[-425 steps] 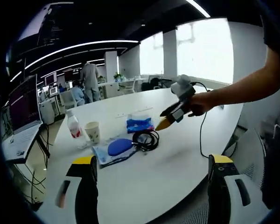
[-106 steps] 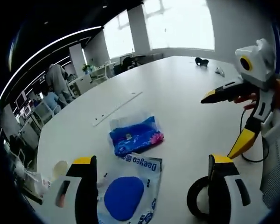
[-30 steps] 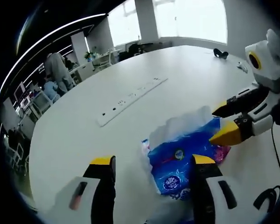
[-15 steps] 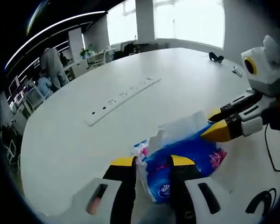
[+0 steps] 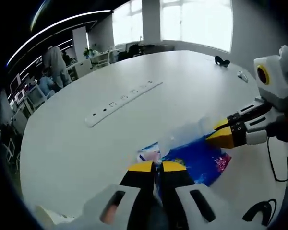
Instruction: Arrange the tabletop items into an orderly group along one side of the table until the central work area is clear of visible clutter.
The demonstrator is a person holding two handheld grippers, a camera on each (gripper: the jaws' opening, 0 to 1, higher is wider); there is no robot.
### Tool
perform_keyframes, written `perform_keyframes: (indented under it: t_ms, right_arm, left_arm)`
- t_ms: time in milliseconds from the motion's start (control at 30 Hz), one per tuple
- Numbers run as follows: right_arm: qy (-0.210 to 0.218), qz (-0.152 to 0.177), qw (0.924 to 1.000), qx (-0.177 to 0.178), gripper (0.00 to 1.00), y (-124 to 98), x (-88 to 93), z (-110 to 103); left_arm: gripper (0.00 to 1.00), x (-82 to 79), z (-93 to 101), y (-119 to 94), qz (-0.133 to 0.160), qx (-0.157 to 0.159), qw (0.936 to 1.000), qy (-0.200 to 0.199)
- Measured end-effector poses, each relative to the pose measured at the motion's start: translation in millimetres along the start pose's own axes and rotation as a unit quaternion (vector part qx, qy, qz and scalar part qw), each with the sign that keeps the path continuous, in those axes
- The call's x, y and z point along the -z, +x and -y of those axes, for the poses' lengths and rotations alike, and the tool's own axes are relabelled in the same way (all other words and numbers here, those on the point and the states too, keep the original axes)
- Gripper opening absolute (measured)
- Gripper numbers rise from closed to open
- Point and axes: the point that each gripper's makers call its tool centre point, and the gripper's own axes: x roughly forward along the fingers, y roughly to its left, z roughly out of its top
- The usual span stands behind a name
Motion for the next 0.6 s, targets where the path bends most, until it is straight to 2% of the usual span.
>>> perform_keyframes:
  t_ms: [333, 600]
  right_arm:
    - [0.014, 0.017, 0.9997, 0.014, 0.00, -27.8, -3.7, 8.9]
    - [-0.009, 0.034, 0.9993, 0.011, 0.00, -59.1, -5.9, 8.8]
  left_arm:
    - [0.02, -15.5, 27.6, -16.9, 0.024, 0.012, 0.9996, -0.005]
    - [0.02, -25.4, 47.9, -31.8, 0.041, 0.017, 0.9990, -0.006]
